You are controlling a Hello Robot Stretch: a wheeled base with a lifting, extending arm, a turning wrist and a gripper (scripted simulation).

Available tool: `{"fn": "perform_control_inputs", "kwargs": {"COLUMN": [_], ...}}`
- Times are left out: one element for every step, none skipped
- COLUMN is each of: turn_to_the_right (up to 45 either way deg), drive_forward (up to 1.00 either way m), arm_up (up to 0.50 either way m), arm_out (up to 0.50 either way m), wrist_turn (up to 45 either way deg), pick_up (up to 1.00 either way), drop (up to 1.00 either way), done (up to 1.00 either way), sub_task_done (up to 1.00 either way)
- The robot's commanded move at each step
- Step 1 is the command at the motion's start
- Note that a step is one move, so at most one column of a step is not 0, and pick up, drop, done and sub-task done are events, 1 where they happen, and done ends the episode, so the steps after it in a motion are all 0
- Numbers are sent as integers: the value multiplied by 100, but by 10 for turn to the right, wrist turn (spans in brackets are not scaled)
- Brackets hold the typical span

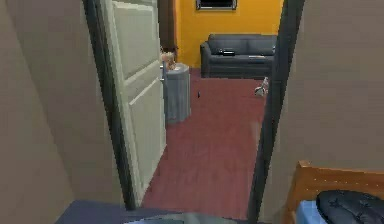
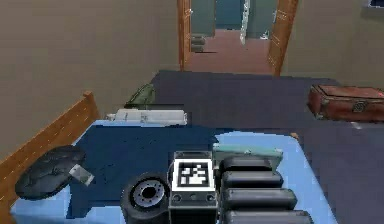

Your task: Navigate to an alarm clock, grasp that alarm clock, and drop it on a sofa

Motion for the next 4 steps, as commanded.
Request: {"fn": "perform_control_inputs", "kwargs": {"turn_to_the_right": [0,240,0,360], "drive_forward": [100,0,50,0], "arm_up": [0,0,0,0], "arm_out": [0,0,0,0], "wrist_turn": [0,0,0,0], "pick_up": [0,0,0,0], "drop": [0,0,0,0], "done": [0,0,0,0], "sub_task_done": [0,0,0,0]}}
